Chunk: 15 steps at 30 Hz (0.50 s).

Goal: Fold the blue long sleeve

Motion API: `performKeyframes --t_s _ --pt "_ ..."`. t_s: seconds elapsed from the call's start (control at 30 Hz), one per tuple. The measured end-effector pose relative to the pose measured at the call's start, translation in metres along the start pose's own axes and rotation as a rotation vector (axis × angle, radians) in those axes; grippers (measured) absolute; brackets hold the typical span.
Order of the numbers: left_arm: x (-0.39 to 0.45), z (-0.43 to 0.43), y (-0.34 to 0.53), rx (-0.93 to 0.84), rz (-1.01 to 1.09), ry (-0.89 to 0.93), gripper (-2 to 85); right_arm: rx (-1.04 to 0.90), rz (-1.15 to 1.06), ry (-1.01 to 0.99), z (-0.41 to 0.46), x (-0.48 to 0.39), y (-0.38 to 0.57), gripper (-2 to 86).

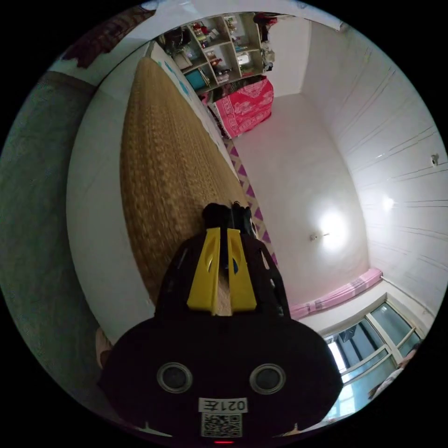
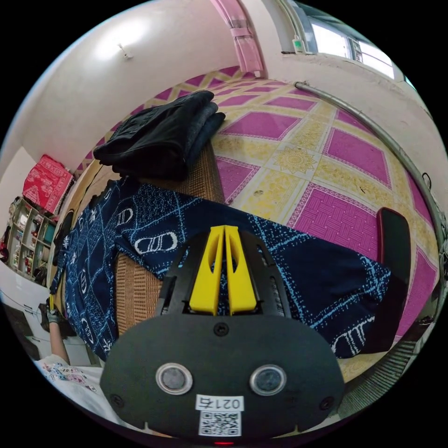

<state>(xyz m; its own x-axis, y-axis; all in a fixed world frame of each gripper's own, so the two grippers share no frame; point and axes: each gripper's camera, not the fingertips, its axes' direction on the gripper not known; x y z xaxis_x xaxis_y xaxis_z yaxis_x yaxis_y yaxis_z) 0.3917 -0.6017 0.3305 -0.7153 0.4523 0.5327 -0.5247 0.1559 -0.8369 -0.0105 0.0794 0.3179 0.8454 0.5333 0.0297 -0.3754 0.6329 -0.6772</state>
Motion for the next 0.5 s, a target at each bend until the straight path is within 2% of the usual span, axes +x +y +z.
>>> performKeyframes --t_s 0.17,0.3,0.37,0.43,0.5 --pt "0.016 -0.003 -0.018 -0.069 0.041 0.007 4.5 -0.003 -0.012 0.029 0.001 -0.004 0.002 -0.6" --pt "0.05 0.01 -0.038 -0.163 0.185 -0.139 7.5 -0.004 -0.012 0.031 0.001 -0.003 0.004 -0.7" --pt "0.063 0.019 -0.046 -0.233 0.247 -0.186 6.0 -0.004 -0.008 0.028 0.001 -0.002 0.005 -0.7" --pt "0.072 0.029 -0.052 -0.348 0.274 -0.192 0.6 -0.004 -0.01 0.035 0.002 -0.003 0.006 -0.7" --pt "0.091 0.019 -0.059 -0.349 0.311 -0.129 -0.5 -0.005 -0.016 0.048 0.003 -0.005 0.006 -0.7"
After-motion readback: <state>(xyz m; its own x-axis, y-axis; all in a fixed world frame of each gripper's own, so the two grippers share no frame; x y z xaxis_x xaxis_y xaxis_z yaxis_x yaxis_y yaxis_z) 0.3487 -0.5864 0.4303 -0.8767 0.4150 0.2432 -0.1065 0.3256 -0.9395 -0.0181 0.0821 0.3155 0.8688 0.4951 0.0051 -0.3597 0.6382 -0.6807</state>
